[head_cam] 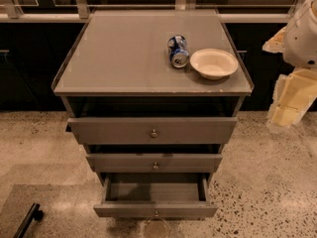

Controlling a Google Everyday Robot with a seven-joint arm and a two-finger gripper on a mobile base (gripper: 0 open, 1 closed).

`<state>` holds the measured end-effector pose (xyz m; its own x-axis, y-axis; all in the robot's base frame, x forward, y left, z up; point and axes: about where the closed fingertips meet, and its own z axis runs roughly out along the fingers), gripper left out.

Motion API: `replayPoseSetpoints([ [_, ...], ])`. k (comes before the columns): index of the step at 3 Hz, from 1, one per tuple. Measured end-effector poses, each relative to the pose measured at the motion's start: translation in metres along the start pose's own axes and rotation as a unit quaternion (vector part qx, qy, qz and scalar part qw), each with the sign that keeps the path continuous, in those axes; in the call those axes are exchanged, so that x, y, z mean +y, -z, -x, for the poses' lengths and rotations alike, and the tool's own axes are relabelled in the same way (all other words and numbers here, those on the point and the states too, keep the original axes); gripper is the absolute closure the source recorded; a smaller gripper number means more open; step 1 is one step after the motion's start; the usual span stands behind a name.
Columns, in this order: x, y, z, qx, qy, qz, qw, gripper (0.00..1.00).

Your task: Close bottom drawer

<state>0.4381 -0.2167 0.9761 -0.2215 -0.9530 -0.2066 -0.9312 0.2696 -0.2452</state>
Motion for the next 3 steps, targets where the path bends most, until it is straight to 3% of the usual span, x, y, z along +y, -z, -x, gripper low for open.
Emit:
replayPoseSetpoints([
  [1, 0.001, 0.001, 0.003, -0.007, 0.005, -0.005, 0.9999, 0.0],
  [2, 0.023, -0.015, 0.004, -0.051, 0.022, -0.006, 0.9985, 0.0],
  [3, 0.058, -0.088, -0.008, -0.13, 0.013, 0.031, 0.9909, 0.0],
])
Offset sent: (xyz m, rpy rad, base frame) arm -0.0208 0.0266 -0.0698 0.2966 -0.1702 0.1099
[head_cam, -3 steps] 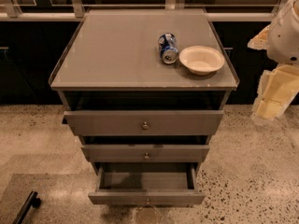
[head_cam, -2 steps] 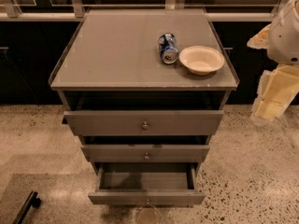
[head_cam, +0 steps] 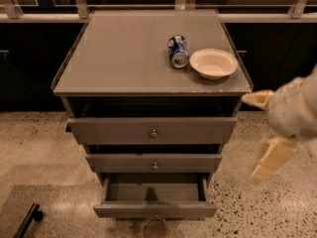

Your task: Close bottom drawer

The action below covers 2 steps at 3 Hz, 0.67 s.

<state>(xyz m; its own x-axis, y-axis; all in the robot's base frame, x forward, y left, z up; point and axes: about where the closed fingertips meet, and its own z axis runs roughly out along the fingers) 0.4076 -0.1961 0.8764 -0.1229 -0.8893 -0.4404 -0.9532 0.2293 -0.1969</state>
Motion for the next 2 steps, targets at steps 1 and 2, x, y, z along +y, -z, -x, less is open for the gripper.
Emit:
replayPoseSetpoints([
  [1, 0.035, -0.105, -0.014, -0.111, -0.037, 0.056, 0.9916, 0.0],
  [2, 0.037, -0.189, -0.003, -0.207, -0.071, 0.068, 0.9734, 0.0],
])
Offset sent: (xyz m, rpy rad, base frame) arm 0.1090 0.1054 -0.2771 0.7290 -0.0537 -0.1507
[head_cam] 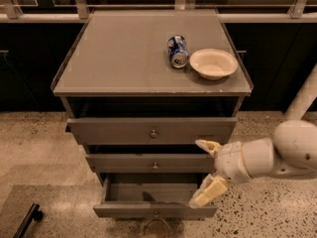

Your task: Close bottom drawer

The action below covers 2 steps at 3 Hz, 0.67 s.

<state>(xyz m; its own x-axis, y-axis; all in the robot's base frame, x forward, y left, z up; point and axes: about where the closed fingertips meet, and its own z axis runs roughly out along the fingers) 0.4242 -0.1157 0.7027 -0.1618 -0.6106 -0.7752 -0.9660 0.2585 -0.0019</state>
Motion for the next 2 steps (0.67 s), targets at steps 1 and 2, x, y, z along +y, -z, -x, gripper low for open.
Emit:
replayPoseSetpoints([
  [1, -0.033, -0.064, -0.029, -0.048, -0.03, -0.019, 0.9982, 0.0],
  [2, -0.042, -0.081, -0.051, -0.054, -0.053, -0.031, 0.9966, 0.19],
])
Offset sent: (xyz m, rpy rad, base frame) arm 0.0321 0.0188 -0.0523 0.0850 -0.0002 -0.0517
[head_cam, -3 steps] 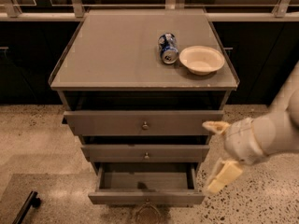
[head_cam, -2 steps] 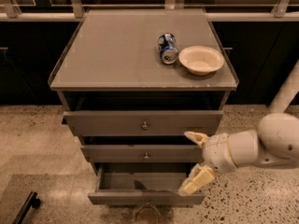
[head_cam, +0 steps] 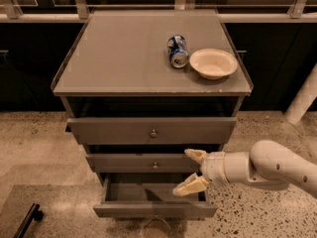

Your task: Close bottom drawer

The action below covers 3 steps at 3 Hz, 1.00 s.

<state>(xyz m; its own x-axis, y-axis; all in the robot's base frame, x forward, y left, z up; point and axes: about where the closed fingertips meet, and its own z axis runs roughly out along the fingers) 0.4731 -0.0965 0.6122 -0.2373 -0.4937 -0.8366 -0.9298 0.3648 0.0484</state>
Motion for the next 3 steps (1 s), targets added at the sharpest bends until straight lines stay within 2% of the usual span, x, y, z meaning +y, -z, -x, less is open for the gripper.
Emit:
replayPoseSetpoints([
  [3, 0.0, -0.0001, -0.0001, 0.0, 0.0, 0.0, 1.0, 0.89],
])
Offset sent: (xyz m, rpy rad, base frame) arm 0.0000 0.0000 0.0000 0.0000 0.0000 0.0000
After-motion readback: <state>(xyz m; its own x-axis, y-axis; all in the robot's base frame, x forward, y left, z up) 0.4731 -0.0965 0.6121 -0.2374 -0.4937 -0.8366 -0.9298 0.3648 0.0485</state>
